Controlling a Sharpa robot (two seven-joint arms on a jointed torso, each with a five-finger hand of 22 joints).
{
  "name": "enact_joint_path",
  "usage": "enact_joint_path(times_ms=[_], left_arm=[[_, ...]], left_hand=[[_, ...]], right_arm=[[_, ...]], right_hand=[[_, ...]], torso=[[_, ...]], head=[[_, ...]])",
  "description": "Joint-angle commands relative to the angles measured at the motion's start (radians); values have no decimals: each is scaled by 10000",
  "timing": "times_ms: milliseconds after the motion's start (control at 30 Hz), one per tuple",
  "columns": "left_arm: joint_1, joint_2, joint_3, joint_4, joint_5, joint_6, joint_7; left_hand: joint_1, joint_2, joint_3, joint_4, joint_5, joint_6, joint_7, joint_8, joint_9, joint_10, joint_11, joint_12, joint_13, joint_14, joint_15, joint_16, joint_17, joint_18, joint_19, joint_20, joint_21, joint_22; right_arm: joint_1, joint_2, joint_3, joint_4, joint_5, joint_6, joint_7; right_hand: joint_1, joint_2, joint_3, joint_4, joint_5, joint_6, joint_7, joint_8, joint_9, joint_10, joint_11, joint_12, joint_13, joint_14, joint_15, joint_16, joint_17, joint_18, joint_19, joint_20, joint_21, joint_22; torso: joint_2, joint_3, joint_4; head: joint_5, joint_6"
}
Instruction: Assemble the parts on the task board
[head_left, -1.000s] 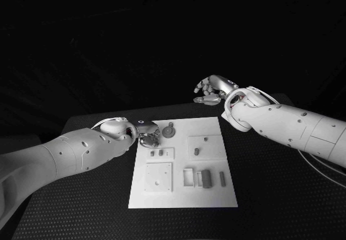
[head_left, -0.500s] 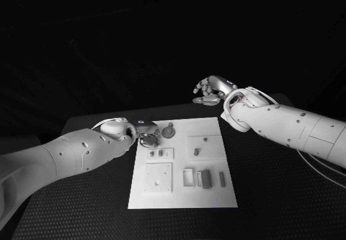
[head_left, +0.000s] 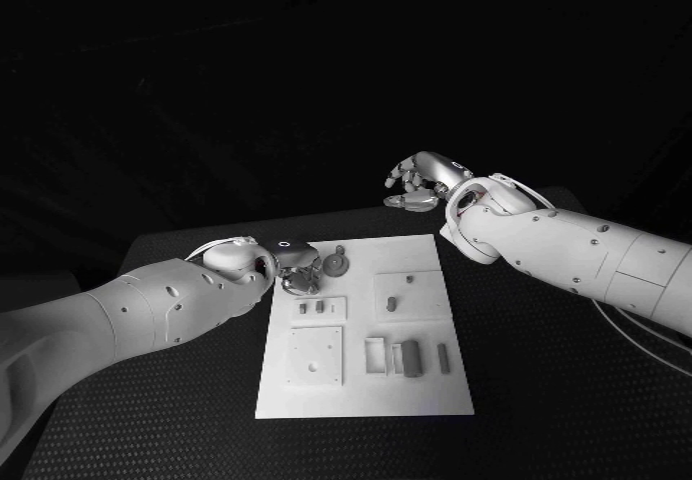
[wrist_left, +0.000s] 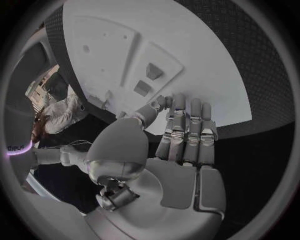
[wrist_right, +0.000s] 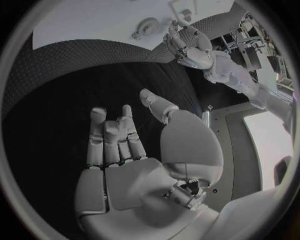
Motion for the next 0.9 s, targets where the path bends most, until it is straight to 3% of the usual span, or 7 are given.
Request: enact_joint_path(times_ms=[33,500,900], left_arm=[[13,62,14,23,-38,-253,-62],[15,106,14,-17,-278,590,-420],[15,43,12,-3,-368,596,-420]], left_hand=[[-4,97,38,2,37,198,-99,68,56,46,16,-37,10,70,-15,-40,16,-150,51,29,-35,14],[-1,89,38,-5,36,201,-100,65,59,49,16,-45,14,76,-19,-52,17,-150,53,27,-38,12],[2,73,38,-13,38,201,-101,62,61,47,16,-52,15,76,-21,-61,17,-150,49,28,-42,10]], right_arm=[[2,11,6,0,-10,175,42],[2,-22,6,19,-10,277,25],[2,-52,6,27,-10,306,16]], right_hand=[[-44,54,-30,33,12,-233,182,-24,-15,-2,37,-8,8,10,65,-40,4,148,-53,14,-48,9],[-49,52,-34,40,12,-237,184,-22,-25,-10,39,-9,5,2,67,-42,3,149,-62,16,-53,12],[-57,57,-37,50,12,-240,185,-20,-30,-14,40,-9,4,-1,68,-41,3,148,-65,17,-54,14]], torso=[[0,0,3],[-2,-1,6],[-3,-10,14]], head=[[-15,4],[-27,-2],[-40,-28]])
